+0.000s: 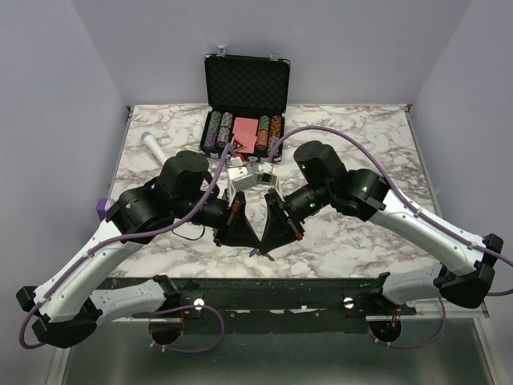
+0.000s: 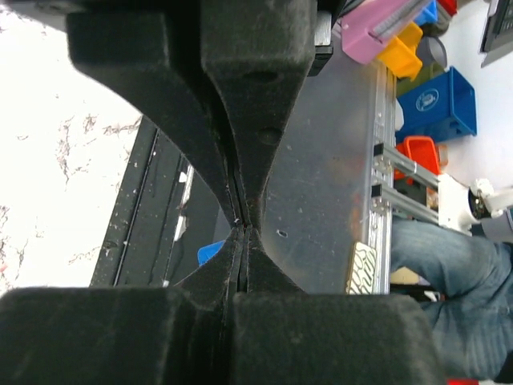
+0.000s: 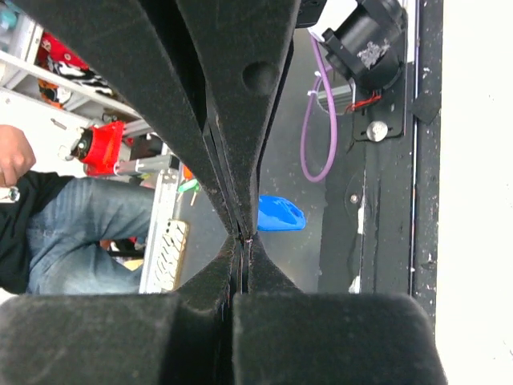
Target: Remove the keys from the keyring
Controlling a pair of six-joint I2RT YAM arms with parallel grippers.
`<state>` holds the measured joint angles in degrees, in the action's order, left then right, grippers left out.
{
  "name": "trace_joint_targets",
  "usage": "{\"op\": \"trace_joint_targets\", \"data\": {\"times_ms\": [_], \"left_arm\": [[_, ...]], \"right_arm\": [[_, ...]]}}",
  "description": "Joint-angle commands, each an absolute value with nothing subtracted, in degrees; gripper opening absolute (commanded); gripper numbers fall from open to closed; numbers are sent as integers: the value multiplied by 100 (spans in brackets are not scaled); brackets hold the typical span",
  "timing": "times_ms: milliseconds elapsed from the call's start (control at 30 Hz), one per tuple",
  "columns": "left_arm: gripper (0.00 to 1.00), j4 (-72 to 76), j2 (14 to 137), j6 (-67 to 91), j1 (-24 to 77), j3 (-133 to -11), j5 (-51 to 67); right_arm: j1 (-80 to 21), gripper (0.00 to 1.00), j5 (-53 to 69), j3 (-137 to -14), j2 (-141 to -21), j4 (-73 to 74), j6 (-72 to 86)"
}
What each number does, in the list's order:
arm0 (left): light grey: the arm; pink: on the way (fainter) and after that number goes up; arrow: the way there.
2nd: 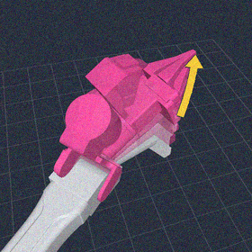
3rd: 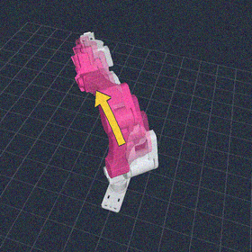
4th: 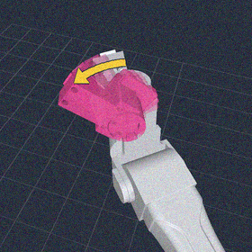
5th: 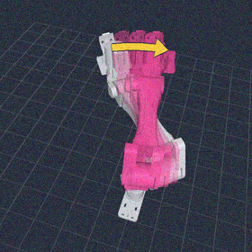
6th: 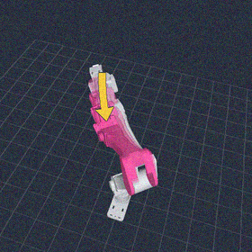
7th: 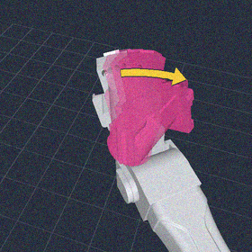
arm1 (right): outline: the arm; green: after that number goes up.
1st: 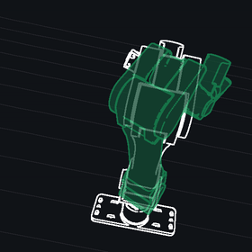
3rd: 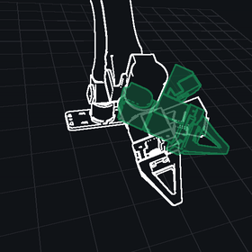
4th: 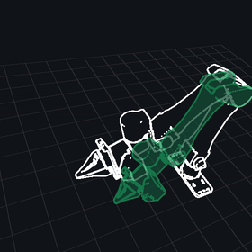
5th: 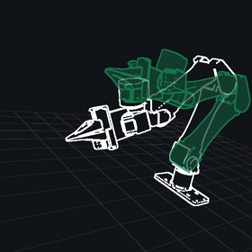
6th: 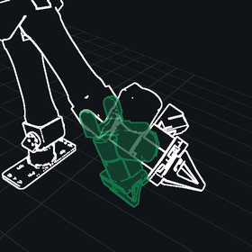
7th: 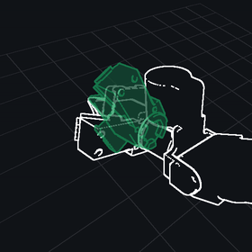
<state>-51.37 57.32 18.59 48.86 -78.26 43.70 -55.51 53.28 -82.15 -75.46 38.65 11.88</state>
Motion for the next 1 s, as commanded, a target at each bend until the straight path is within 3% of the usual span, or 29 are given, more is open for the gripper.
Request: {"op": "trace_joint_targets", "data": {"times_ms": [0, 167, 267, 300, 433, 533, 633, 967], "left_arm": [[0, -5791, 6108, 1267, 4966, -7822, 5150], [4, -5942, 6389, 932, 4966, -8007, 5221], [19, -5775, 6364, 1045, 4922, -8016, 5011], [31, -5653, 6311, 1142, 4896, -7998, 4914], [60, -5397, 6013, 1467, 4799, -7911, 4387], [72, -5195, 5705, 1652, 4729, -7822, 4053], [75, -4984, 5441, 1810, 4658, -7822, 3929], [63, -4711, 5309, 1854, 4649, -7945, 3955]], "right_arm": [[-5528, 1, 5273, -8745, -7734, 3787, 818], [-5528, 1, 5203, -8833, -7849, 3990, 668], [-5528, 1, 5133, -8772, -7796, 3982, 668], [-5537, 1, 5081, -8711, -7744, 3938, 703], [-5520, 1, 4764, -8430, -7445, 3657, 878], [-5537, 1, 4667, -8236, -7190, 3472, 1028], [-5528, 1, 4641, -8130, -7014, 3340, 1169], [-5537, 1, 4728, -8376, -7101, 3393, 1283]]}}
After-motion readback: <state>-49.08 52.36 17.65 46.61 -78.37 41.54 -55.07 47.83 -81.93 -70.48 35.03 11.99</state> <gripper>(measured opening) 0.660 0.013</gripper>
